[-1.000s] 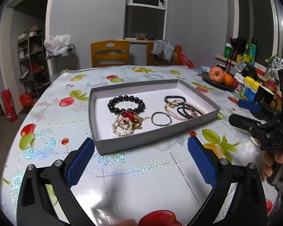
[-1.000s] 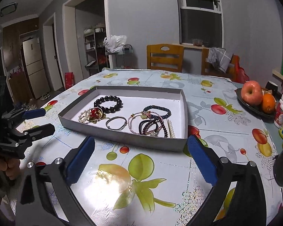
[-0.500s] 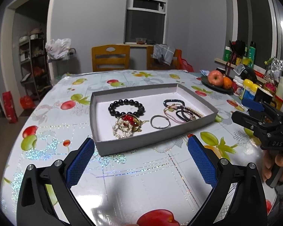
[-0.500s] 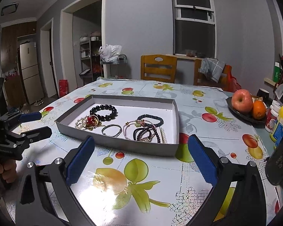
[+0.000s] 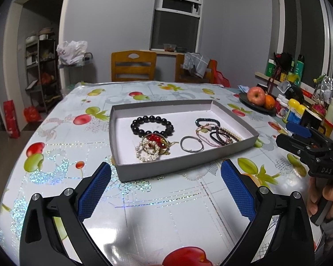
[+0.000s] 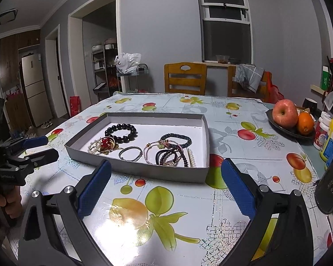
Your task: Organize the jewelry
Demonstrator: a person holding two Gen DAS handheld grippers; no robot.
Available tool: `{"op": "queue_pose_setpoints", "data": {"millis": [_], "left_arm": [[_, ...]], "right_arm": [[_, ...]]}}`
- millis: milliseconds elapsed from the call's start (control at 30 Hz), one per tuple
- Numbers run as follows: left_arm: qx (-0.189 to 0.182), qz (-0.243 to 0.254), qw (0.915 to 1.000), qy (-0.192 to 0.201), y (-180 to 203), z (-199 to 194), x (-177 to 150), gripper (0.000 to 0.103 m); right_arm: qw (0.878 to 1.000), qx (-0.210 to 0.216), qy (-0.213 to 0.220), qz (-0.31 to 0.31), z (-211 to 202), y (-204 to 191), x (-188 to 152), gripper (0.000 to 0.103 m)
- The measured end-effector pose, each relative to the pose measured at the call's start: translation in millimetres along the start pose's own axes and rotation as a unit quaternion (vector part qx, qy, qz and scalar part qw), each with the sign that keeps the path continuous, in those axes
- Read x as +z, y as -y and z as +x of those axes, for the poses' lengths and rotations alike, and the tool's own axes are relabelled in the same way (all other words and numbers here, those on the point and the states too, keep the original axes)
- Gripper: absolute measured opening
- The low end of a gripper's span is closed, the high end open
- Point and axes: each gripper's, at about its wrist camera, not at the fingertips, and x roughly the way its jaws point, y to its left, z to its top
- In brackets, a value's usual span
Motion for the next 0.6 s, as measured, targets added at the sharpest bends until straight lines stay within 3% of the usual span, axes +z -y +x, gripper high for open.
{"op": "queue_pose_setpoints", "data": {"millis": [600], "left_arm": [[0.0, 0.0, 1.0, 0.0, -0.4, 0.2, -0.2, 0.098]], "right_arm": [[1.0, 0.0, -0.001, -0.002, 1.2, -0.2, -0.1, 0.097]]}}
